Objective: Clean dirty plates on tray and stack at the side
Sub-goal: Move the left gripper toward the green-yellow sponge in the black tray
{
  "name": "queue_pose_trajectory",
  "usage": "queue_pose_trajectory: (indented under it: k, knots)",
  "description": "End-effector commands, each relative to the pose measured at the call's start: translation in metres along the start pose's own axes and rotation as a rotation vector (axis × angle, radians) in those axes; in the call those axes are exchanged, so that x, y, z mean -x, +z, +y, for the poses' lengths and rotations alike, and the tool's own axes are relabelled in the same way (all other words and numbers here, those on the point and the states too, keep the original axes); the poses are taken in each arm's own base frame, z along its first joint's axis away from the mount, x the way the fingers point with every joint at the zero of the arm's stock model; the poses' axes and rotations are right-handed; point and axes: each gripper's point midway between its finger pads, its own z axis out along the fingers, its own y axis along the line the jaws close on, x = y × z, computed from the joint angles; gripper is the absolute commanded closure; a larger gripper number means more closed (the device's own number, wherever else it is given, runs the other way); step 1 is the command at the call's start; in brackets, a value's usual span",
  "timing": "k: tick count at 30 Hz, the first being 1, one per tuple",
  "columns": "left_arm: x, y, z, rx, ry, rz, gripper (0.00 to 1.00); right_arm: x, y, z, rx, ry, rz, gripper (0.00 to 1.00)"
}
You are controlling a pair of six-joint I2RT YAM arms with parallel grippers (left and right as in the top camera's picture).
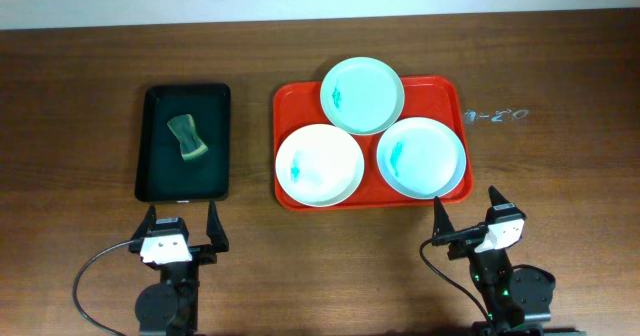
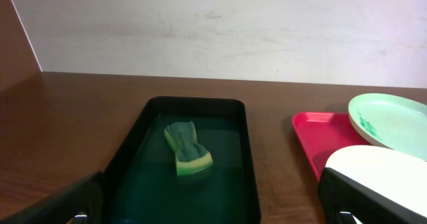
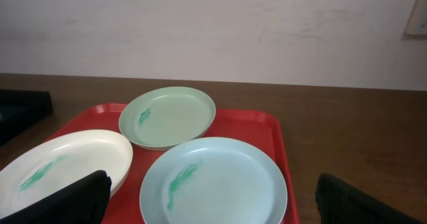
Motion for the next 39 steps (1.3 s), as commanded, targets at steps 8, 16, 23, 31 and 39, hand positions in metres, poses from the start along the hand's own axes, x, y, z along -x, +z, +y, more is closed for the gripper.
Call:
queue_pose_trajectory:
  k: [8, 16, 23, 31, 39]
  knots:
    - [-0.0015, 0.0, -0.0029, -0.014, -0.005, 0.004, 0.01, -0.0027, 0.0002, 0.0, -0.002, 0.008, 0.002, 0.02]
    - [-0.0015, 0.0, -0.0028, -0.014, -0.005, 0.004, 0.01, -0.0027, 0.0002, 0.0001, -0.001, 0.007, 0.002, 0.02]
    - [-0.0015, 0.0, -0.0029, -0.014, -0.005, 0.004, 0.01, -0.0027, 0.0002, 0.0, -0.002, 0.008, 0.002, 0.02]
    - [-0.0015, 0.0, -0.0029, -0.014, -0.005, 0.004, 0.01, -0.0027, 0.0002, 0.0, -0.002, 0.008, 0.002, 0.02]
    - [-0.0015, 0.0, -0.0028, -0.014, -0.005, 0.004, 0.01, -0.0027, 0.0002, 0.0, -0.002, 0.008, 0.002, 0.02]
